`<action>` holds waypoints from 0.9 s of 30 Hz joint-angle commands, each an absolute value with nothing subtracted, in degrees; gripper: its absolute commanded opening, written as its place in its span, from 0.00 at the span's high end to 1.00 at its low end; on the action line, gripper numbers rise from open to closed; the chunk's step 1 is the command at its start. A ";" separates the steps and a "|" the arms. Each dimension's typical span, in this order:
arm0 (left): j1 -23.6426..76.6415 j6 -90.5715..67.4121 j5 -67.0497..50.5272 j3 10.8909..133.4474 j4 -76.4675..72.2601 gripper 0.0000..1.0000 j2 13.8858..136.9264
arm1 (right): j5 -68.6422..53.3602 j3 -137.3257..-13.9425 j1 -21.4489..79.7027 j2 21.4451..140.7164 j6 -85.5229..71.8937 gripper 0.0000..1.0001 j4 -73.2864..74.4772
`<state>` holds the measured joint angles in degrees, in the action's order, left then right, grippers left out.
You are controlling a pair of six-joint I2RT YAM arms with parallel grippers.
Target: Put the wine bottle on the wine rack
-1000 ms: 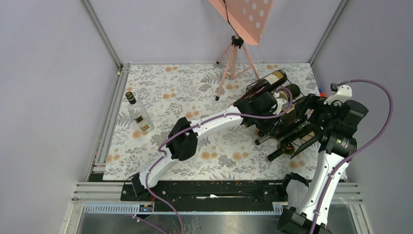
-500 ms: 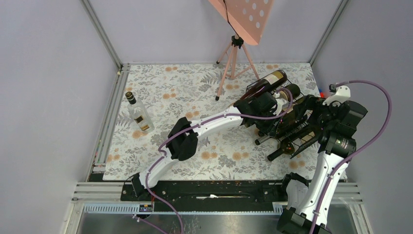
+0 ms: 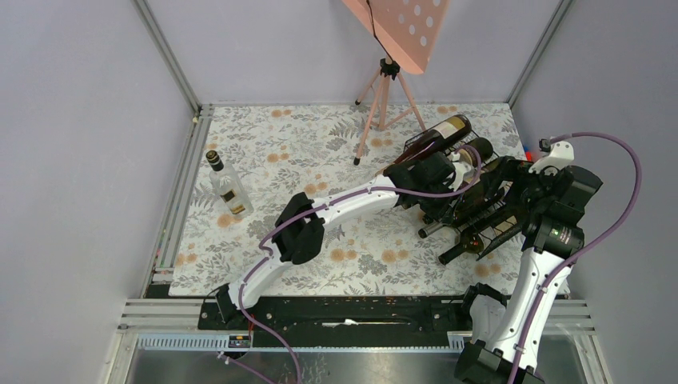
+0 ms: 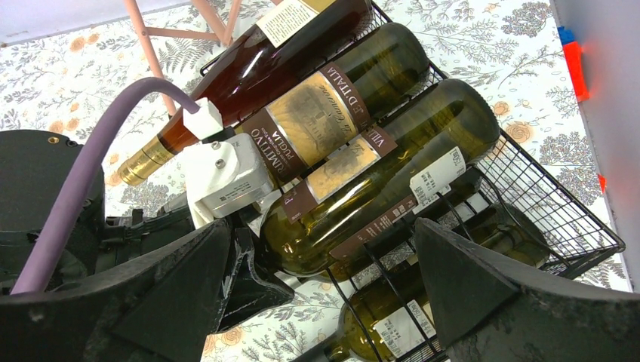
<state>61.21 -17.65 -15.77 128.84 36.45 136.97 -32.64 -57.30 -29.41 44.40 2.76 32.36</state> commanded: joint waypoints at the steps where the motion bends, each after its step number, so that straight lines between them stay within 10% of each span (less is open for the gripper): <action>1: 61.04 -16.26 -14.22 130.44 32.00 0.61 130.43 | -34.31 -57.13 -29.70 44.58 3.54 0.00 30.47; 27: 60.29 -8.67 -8.94 118.65 33.64 0.18 112.52 | -35.38 -57.31 -29.68 44.39 2.93 0.00 30.44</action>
